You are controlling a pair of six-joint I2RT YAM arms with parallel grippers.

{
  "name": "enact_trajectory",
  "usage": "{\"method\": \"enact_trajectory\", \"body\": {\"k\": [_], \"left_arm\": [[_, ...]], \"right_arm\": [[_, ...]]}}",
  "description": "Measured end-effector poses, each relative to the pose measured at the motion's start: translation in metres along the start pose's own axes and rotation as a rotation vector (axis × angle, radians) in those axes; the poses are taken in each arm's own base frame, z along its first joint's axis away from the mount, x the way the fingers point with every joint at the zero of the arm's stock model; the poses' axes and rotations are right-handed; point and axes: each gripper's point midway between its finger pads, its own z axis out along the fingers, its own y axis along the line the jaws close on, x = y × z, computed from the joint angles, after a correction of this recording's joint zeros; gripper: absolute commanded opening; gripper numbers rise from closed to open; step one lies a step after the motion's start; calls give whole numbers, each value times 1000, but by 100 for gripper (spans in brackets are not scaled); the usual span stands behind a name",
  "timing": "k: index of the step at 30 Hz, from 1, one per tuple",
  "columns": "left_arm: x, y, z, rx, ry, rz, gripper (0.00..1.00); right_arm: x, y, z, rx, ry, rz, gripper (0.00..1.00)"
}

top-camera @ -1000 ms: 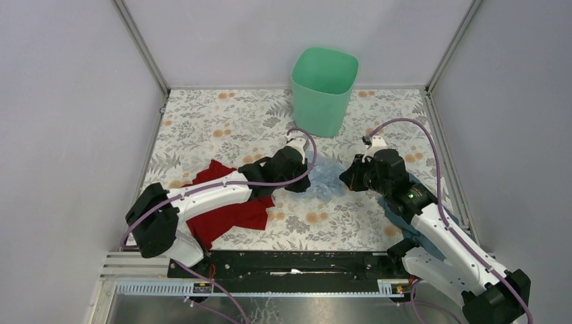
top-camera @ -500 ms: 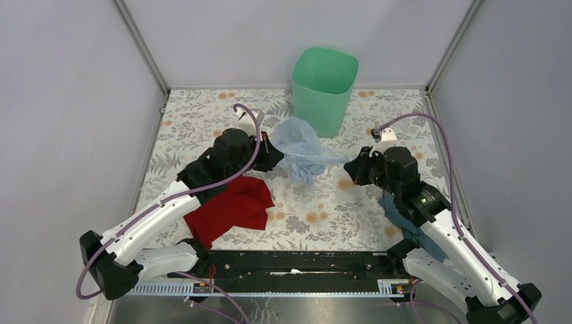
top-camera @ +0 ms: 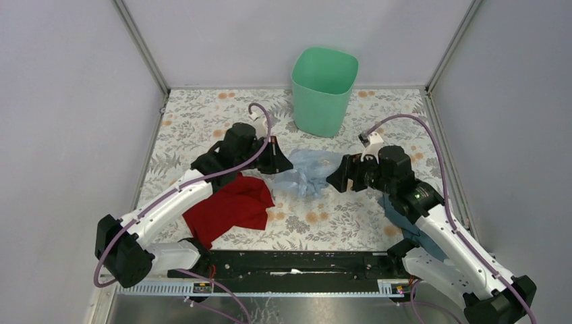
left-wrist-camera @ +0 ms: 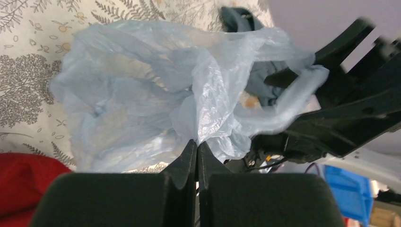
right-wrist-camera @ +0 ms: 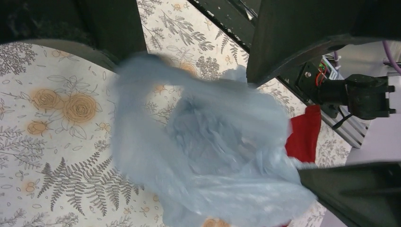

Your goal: Put the trash bags into the trash bin

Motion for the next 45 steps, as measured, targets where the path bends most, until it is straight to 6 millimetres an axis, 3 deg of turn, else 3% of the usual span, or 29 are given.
{"method": "enact_trajectory", "body": {"k": [6, 10, 16, 20, 23, 30, 37, 45], "left_arm": [[-17, 14, -7, 155, -61, -194, 0], [-7, 16, -2, 280, -42, -331, 0], [5, 2, 5, 447, -12, -455, 0], [-1, -10, -1, 531, -34, -482, 0], [-6, -24, -4, 586, -43, -468, 0], [-10, -54, 8, 671, -12, -465, 0], [1, -95, 34, 781, 69, -475, 0], [-2, -103, 46, 807, 65, -485, 0]], "right_arm": [[19, -10, -3, 31, 5, 57, 90], [18, -7, -11, 16, -47, 85, 91], [9, -12, -15, 48, -98, 97, 91], [6, -22, -13, 104, -136, 142, 84], [8, -27, -11, 122, -160, 191, 78], [21, -29, 4, 58, -202, 249, 76], [-11, -20, 5, 8, -327, 185, 58], [-19, -25, 1, 51, -342, 111, 23]]}}
